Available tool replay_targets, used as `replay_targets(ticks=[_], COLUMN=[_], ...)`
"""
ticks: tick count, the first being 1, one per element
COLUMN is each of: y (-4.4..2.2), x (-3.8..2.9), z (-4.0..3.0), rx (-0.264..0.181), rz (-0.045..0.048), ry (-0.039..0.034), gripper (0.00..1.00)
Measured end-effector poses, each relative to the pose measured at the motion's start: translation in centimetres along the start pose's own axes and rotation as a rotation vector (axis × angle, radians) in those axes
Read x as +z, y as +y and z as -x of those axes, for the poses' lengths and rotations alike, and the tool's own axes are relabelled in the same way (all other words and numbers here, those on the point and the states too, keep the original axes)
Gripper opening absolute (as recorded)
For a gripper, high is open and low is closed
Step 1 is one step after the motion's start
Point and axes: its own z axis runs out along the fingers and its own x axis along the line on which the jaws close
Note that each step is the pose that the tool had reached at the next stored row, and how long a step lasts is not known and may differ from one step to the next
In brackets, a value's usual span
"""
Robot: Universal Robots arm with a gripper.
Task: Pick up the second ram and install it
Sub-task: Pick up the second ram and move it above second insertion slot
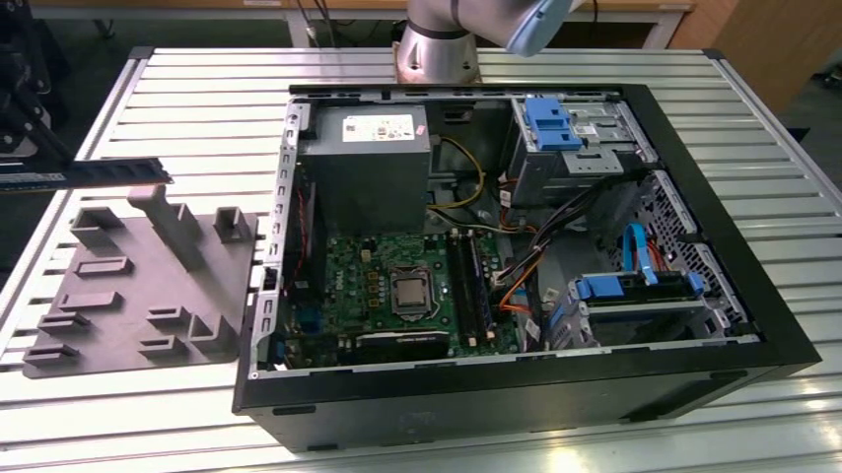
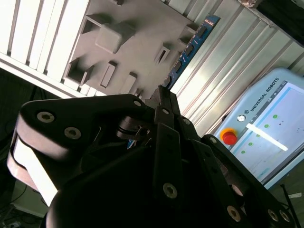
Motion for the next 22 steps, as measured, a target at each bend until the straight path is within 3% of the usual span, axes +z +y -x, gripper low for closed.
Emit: replay_targets(ticks=[22], y=[-2.16], x=[-0.04], z=[0.02], rx=[0.0], rz=[0.0], ry=[0.0], gripper=[0.11])
